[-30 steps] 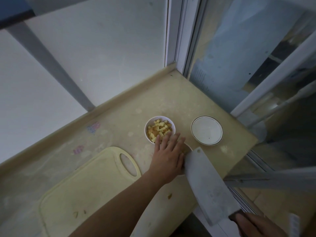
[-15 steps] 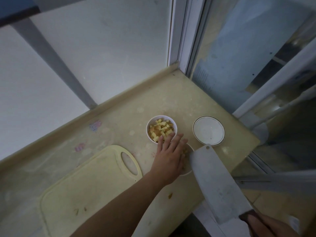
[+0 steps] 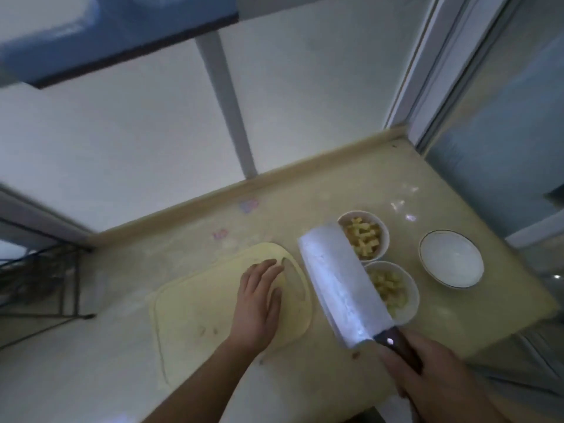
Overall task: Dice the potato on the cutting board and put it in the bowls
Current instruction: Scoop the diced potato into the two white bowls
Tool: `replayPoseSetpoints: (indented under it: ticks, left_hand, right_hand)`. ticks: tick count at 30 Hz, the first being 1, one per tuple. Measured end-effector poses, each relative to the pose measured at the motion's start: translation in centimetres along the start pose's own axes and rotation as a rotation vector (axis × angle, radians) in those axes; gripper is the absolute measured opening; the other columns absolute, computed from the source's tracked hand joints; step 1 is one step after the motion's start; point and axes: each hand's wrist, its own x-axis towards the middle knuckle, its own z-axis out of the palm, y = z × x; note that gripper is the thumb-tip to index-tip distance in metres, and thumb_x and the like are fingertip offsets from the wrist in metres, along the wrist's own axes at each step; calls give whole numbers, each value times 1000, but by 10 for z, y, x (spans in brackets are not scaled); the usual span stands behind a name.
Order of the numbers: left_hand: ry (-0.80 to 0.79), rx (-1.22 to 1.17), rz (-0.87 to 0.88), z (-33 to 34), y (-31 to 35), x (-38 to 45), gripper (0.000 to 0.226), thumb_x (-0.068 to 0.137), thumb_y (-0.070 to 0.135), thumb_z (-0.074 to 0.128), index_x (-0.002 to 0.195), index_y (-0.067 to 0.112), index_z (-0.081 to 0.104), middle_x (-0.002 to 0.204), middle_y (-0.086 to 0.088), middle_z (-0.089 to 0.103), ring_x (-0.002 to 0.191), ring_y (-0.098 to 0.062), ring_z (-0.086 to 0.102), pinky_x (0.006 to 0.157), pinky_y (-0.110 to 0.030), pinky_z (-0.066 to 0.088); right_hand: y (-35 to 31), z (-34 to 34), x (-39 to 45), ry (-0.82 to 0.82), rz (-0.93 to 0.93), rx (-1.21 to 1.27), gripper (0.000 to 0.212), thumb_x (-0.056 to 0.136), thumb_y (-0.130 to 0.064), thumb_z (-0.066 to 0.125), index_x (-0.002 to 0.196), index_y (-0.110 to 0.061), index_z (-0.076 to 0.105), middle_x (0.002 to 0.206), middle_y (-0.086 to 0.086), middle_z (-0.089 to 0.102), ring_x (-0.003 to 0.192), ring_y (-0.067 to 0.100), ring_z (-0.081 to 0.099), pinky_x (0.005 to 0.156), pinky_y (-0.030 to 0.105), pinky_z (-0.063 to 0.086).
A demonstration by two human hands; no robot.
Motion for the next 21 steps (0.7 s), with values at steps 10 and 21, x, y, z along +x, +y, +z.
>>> replayPoseSetpoints:
  ticks: [10,21]
  left_hand:
    - [258,138,-365,-82,-50,-115,34,98,30,46,130,24,56,138,11,49,126,-21,47,110,-29,33]
    - [319,153,-350,-91,-63,-184,36,90,28,54,126,32,56,137,16,51,119,-16,49,110,-25,33]
  right_hand:
    - [-5,148,92,-195,-138,-76,34,98,-31,61,68,-18,52,46,-5,55,46,8,47,57,34,42]
    - [-17,171,93,-84,-185,-530,25,101,-48,49,97,-26,61,106,5,75,100,27,70,76,36,49]
